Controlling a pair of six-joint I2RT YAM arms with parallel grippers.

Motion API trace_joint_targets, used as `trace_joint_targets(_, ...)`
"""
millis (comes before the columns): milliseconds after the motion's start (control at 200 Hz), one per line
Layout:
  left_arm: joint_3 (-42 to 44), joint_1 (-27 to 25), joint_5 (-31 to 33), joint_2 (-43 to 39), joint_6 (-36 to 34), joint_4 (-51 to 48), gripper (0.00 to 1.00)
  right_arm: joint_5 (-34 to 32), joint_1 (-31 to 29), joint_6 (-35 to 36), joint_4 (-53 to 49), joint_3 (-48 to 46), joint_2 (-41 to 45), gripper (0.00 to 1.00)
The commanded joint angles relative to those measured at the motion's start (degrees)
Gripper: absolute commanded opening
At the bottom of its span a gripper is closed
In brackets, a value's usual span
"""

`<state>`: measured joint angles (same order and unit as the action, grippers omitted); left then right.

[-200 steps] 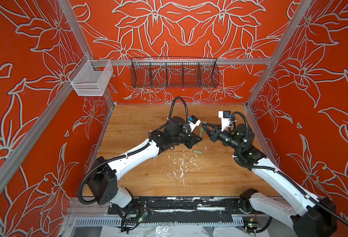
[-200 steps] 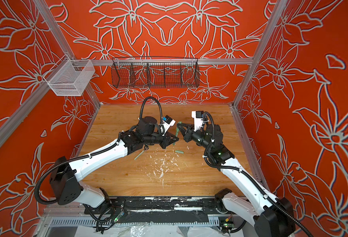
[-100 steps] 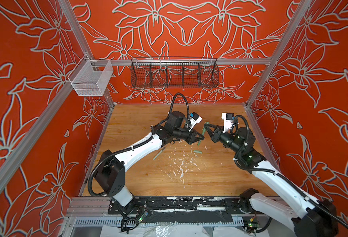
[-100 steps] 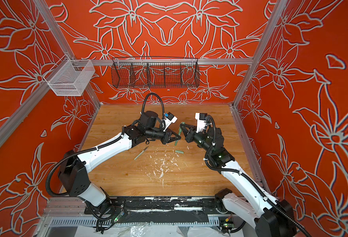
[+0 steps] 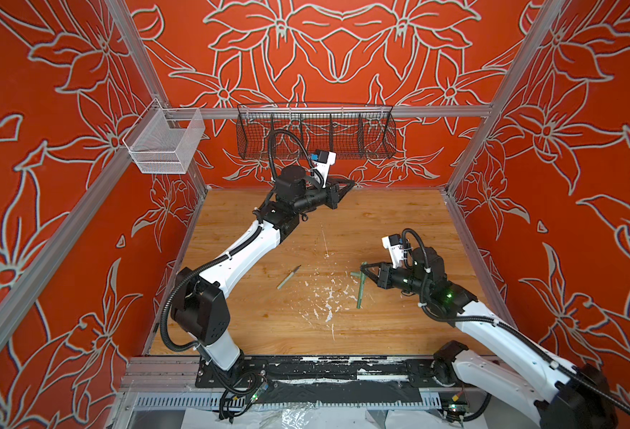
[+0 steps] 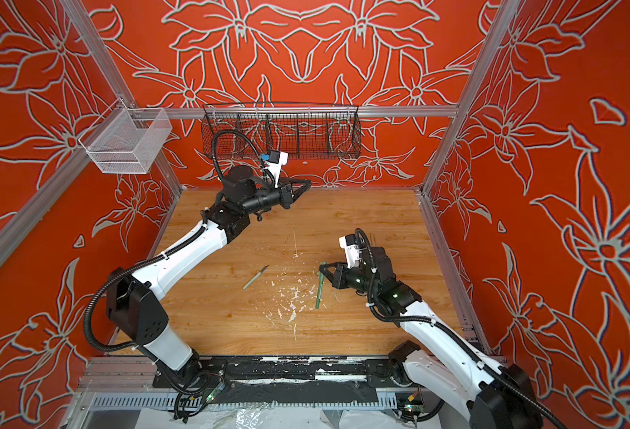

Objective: Insert the pens into the pen caps

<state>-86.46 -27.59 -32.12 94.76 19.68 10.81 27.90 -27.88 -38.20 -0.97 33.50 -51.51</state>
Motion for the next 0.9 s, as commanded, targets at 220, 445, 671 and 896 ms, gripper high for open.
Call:
trace_joint_targets(220,21.1,-3.4,-5.1,-12.7,-4.0,-12.8,0.45,1.0,6.6,-4.9,5.9,5.4,-5.7,0.00)
trace_joint_targets(445,31.2,-10.8,-1.3,-13.7,-2.8,-10.3,0.67,6.5,6.7,-6.9,8.2,8.4,-9.0,0.00)
trace_joint_targets(671,32.6,-12.6,-3.5,-8.7,0.4,-7.0,0.64,6.6,6.7,-7.0,7.5,7.6,-7.1,0.00)
trace_joint_targets(896,31.8,-13.8,-4.0,-7.0,1.9,-5.8,0.44,6.1,6.7,-5.6,6.1,6.8,-6.2,0.00)
